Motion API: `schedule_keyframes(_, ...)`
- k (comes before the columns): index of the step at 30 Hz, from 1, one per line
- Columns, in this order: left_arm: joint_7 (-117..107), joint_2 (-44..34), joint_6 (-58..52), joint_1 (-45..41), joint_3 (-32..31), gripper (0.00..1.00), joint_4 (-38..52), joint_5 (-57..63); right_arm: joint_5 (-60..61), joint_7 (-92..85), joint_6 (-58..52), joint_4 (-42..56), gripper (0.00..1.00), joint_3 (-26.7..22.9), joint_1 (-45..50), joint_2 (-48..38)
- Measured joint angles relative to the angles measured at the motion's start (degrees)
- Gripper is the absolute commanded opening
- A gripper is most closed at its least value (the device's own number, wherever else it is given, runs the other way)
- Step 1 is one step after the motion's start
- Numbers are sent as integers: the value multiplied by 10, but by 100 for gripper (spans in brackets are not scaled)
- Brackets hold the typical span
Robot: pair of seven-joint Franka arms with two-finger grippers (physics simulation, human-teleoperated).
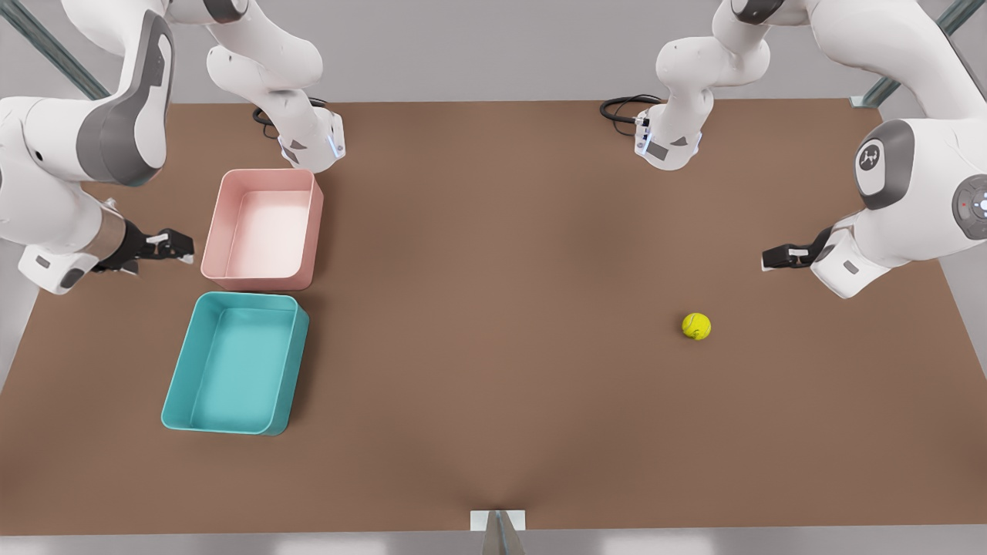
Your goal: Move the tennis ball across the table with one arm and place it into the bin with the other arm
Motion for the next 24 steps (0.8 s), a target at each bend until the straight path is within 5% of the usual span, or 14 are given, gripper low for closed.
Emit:
schedule_keyframes(2,0,1,-1,0,0,100,0,0,0,7,2,-5,100,-1,0,-3)
schedule_keyframes(3,0,2,1,0,0,40,-6,-1,0,10,2,-9,100,-1,0,-3)
schedule_keyframes(4,9,2,14,0,0,21,-36,-1,-1,13,2,-13,100,-1,1,-2)
schedule_keyframes(10,166,41,269,3,0,21,-280,26,-1,29,4,-29,100,-1,5,13)
schedule_keyframes(16,408,103,440,31,1,21,-301,44,2,40,7,-24,100,-1,8,36)
schedule_keyframes(24,680,129,504,38,1,21,-320,49,1,50,20,7,100,-5,3,63)
